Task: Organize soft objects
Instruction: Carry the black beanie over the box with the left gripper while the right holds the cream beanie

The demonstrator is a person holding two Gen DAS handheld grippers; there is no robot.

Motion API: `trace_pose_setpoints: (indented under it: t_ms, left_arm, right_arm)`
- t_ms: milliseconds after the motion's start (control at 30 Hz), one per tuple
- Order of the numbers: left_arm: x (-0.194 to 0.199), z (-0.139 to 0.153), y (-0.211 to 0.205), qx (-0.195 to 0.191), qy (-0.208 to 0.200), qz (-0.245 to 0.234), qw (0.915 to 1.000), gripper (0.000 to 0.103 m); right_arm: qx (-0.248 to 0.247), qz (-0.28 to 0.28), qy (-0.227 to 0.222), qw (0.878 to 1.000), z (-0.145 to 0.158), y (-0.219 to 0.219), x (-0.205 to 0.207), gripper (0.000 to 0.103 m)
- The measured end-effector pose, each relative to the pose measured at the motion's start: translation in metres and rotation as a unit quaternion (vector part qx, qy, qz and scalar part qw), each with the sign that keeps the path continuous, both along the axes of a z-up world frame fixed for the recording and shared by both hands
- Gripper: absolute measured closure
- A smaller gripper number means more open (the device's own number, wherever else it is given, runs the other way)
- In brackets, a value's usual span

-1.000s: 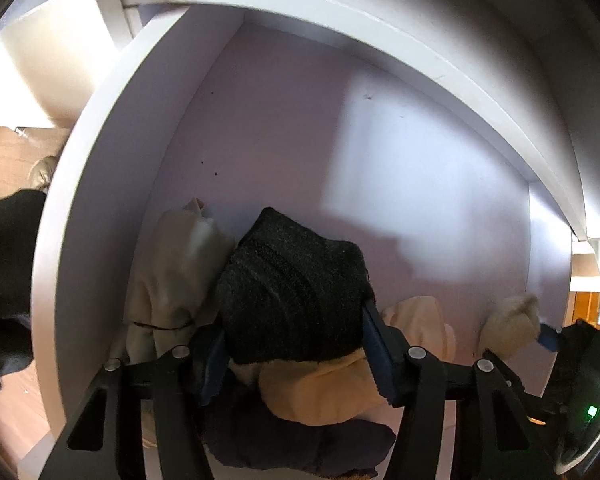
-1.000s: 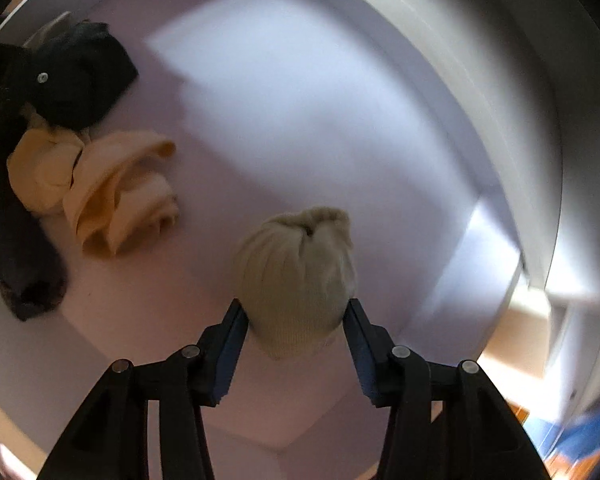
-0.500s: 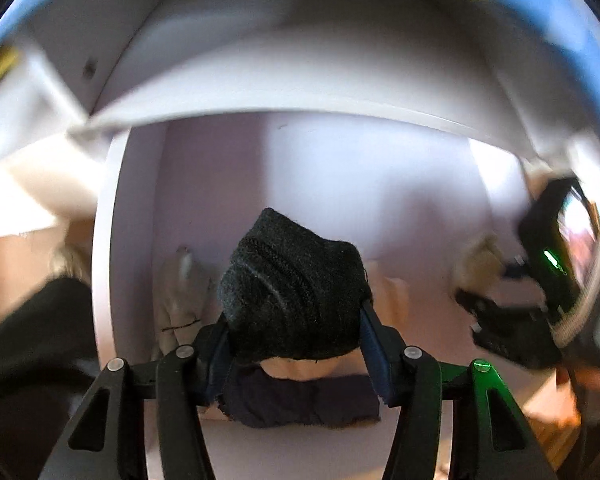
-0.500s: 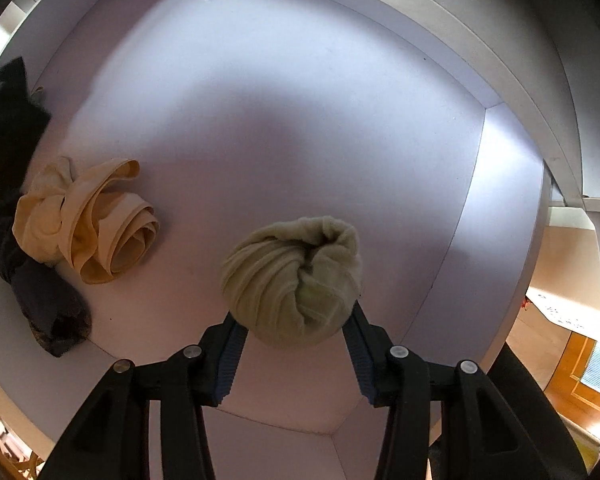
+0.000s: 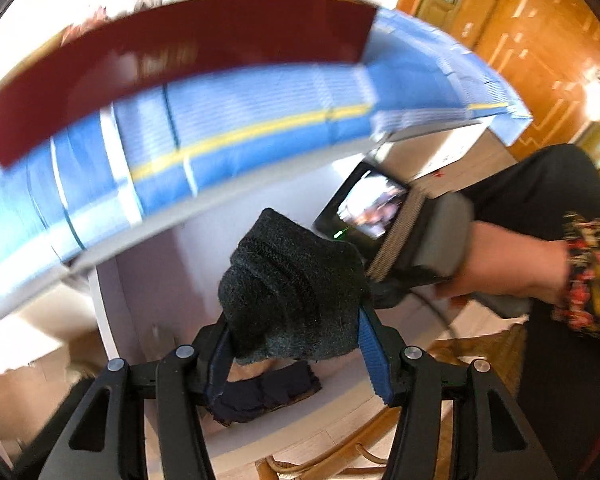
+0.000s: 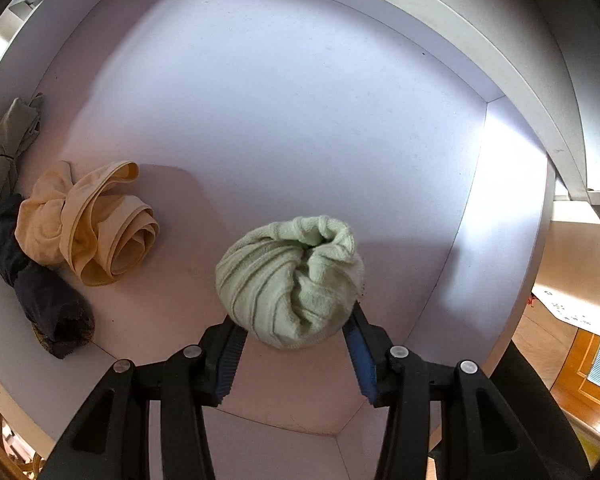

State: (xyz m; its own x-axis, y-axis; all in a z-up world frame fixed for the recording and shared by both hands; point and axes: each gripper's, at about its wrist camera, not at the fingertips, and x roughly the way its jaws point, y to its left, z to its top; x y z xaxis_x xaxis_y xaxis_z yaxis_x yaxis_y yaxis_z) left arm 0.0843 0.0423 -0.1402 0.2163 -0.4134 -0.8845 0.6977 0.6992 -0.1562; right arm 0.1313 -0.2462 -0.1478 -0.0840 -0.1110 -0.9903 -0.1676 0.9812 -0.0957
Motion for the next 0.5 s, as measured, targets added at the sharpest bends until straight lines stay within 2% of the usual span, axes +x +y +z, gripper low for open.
trace_pose_setpoints:
  t_ms: [267, 367, 500]
  left_arm:
    - [0.018, 0.1, 0.002, -0.087, -0.016, 0.009, 0.996, 0.046]
    - [0.043, 0.133, 0.004, -0.114, -0.029, 0.028, 0.9926, 0.046]
    - [0.093, 0.164, -0.005, -0.119, -0.048, 0.063, 0.9897, 0.046]
  right_arm:
    - [0.0, 0.0, 0.0, 1.0, -0.006, 0.0, -0.003, 0.055]
    - [0.0, 0.0, 0.0, 1.0, -0.008, 0.001, -0.005, 0.055]
    - [0.0, 0.0, 0.0, 1.0, -0.009, 0.0, -0.005, 0.055]
